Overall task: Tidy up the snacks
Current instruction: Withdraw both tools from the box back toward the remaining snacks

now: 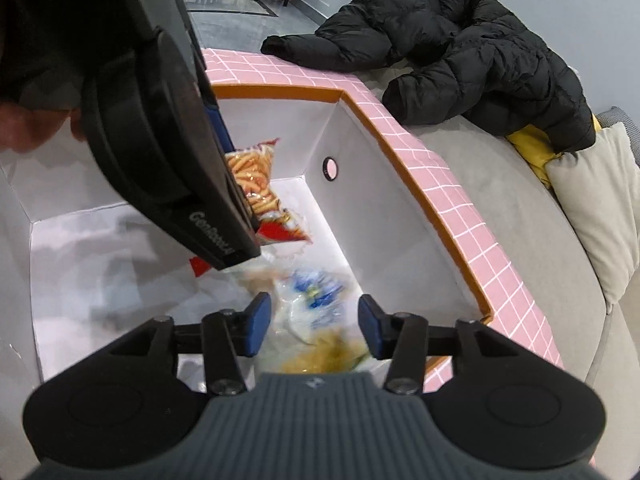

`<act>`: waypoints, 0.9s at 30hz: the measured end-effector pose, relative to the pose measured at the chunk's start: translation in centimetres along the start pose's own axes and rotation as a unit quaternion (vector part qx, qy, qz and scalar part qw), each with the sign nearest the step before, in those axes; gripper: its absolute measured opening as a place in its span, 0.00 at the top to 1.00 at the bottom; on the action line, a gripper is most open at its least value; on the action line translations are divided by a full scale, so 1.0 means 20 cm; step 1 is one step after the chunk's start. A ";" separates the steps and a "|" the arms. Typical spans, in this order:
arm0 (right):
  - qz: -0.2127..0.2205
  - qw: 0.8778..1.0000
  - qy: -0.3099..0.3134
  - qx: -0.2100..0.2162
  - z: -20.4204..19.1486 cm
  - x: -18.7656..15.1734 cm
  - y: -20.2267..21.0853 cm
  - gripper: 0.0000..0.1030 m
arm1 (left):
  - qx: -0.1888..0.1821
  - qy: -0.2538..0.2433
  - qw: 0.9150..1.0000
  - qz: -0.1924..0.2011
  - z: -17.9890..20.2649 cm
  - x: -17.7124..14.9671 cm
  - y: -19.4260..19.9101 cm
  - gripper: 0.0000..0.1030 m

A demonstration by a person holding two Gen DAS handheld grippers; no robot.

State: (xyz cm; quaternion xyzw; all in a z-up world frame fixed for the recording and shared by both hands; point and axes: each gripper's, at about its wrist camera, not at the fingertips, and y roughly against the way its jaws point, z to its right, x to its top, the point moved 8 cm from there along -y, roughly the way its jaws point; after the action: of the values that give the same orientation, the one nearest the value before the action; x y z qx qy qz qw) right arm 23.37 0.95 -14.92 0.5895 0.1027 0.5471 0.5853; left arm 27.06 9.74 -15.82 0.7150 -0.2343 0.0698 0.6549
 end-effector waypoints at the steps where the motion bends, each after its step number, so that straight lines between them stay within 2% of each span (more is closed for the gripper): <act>1: 0.001 1.000 -0.003 -0.001 0.01 0.00 0.01 0.43 | 0.002 0.000 1.000 0.004 0.00 0.00 0.01 0.27; 3: 0.005 1.000 -0.007 -0.002 0.01 0.01 0.02 0.35 | 0.003 -0.003 1.000 0.008 0.00 0.00 0.05 0.26; 5: 0.007 1.000 -0.014 -0.004 0.02 0.03 0.04 0.30 | 0.007 -0.004 1.000 0.017 0.00 0.00 0.09 0.26; 13: 0.046 0.995 -0.090 -0.010 0.10 0.05 0.30 0.27 | 0.015 0.006 0.996 0.090 0.03 0.04 0.40 0.26; 16: 0.065 0.988 -0.138 -0.019 0.16 0.04 0.43 0.27 | 0.018 0.010 0.992 0.125 0.07 0.06 0.53 0.26; 18: 0.078 0.982 -0.171 -0.025 0.21 0.03 0.51 0.20 | 0.016 0.017 0.989 0.148 0.10 0.06 0.63 0.26; 20: 0.093 0.975 -0.197 -0.034 0.23 0.02 0.59 0.20 | 0.011 0.026 0.986 0.167 0.13 0.05 0.71 0.26; 27: 0.119 0.957 -0.254 -0.069 0.26 -0.12 0.85 0.20 | -0.006 0.053 0.977 0.209 0.26 -0.02 0.89 0.26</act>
State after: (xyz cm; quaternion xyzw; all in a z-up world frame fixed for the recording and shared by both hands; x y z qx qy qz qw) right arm 17.57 -8.75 -1.07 0.6753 -0.1578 0.4508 0.5620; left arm 18.02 4.27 -0.60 0.6416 -0.3441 0.2412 0.6417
